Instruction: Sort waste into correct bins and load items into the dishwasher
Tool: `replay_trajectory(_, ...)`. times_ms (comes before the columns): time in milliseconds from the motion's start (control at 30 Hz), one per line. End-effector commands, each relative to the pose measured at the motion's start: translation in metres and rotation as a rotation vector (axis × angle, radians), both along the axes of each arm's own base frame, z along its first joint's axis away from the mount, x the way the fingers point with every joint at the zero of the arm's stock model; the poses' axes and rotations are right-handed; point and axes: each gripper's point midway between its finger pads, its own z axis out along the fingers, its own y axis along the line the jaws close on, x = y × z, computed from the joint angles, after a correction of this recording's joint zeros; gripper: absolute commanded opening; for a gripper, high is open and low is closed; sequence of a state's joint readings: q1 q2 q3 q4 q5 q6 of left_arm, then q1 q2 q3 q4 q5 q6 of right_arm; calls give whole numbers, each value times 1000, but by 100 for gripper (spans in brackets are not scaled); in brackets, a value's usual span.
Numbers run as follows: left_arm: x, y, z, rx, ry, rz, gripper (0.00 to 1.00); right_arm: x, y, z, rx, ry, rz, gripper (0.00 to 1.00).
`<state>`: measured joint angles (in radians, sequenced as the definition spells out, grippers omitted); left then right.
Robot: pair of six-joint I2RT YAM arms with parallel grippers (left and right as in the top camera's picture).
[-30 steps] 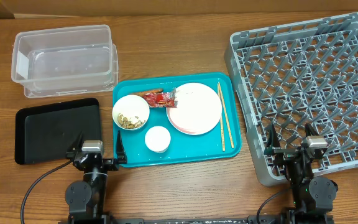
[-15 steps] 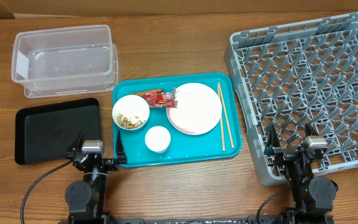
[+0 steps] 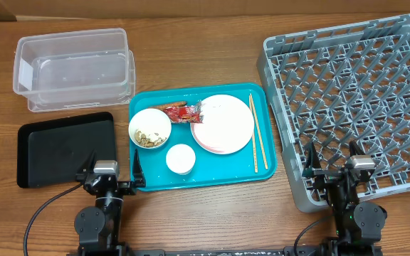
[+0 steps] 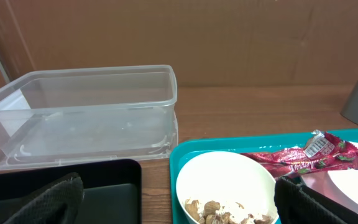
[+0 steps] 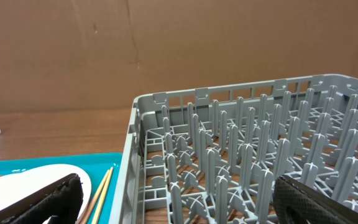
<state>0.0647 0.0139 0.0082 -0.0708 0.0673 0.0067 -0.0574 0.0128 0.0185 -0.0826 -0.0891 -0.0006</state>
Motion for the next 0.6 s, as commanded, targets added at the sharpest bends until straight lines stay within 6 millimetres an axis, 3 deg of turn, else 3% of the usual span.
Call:
replay_trajectory(0,0,-2,0,-6,-5,-9,100,0,-1,-1,0,-5,-5,100)
replay_trajectory(567,0,-1,1,3,-6,-6,100,0,-1,-1,-1,-6,-5,100)
